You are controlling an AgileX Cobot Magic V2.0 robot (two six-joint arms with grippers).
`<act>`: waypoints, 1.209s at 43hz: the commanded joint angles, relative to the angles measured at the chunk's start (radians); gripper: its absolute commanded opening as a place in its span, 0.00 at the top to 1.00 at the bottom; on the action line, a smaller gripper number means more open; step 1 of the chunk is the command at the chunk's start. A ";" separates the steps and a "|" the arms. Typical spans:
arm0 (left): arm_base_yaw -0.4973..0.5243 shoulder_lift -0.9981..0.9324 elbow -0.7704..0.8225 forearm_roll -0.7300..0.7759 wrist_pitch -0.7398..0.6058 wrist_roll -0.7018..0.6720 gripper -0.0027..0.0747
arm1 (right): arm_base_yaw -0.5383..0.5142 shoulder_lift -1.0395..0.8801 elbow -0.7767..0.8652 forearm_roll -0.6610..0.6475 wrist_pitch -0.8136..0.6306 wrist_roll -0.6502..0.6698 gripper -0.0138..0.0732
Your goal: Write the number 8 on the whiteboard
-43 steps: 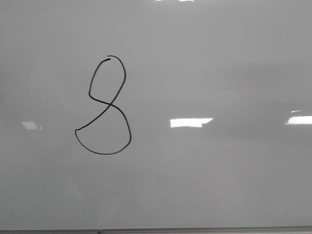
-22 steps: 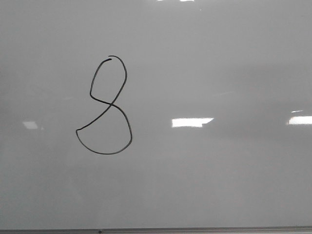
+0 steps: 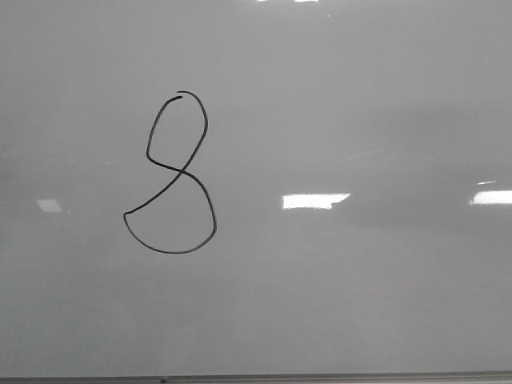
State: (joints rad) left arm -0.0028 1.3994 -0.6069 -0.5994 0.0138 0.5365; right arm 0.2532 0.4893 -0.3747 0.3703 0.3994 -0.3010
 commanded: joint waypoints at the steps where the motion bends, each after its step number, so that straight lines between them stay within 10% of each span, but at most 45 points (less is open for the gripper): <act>1: -0.004 -0.031 -0.029 -0.005 -0.053 -0.009 0.65 | -0.006 0.001 -0.025 0.008 -0.074 -0.002 0.91; 20: -0.004 -0.156 -0.029 0.005 0.054 -0.009 0.39 | -0.006 0.001 -0.025 0.008 -0.068 -0.002 0.91; 40: -0.004 -0.805 0.111 0.005 0.243 -0.008 0.99 | -0.006 0.001 -0.025 0.008 -0.059 -0.002 0.91; 52: -0.004 -1.133 0.160 -0.004 0.324 -0.008 0.99 | -0.006 0.001 -0.025 0.008 -0.059 -0.002 0.91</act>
State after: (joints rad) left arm -0.0028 0.3204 -0.4217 -0.5826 0.3904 0.5365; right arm 0.2532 0.4893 -0.3747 0.3703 0.4012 -0.3010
